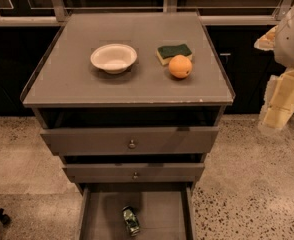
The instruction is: Pick green can from bottom drawer and place on counter
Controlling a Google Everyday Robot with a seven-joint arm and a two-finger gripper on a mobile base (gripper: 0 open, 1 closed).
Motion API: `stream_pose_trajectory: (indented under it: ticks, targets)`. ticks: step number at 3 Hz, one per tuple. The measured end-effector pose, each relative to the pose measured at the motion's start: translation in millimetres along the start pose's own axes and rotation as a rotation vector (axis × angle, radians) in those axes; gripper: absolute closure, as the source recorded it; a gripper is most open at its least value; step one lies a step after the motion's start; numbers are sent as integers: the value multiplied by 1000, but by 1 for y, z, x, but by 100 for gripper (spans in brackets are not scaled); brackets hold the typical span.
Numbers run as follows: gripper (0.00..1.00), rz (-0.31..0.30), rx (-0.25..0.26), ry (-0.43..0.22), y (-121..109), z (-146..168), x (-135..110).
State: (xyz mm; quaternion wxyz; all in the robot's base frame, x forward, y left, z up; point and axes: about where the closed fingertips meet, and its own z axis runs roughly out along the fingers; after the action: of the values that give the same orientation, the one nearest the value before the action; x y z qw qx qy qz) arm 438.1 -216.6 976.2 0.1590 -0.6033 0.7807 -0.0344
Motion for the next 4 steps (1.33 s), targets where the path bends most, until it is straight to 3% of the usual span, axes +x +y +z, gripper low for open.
stream_pose_trajectory:
  ticks: [1, 2, 4]
  targets:
    - [0, 0, 0, 0, 0, 0, 0]
    - [0, 43, 16, -45, 5, 11, 5]
    - [0, 379, 10, -160, 38, 105, 35]
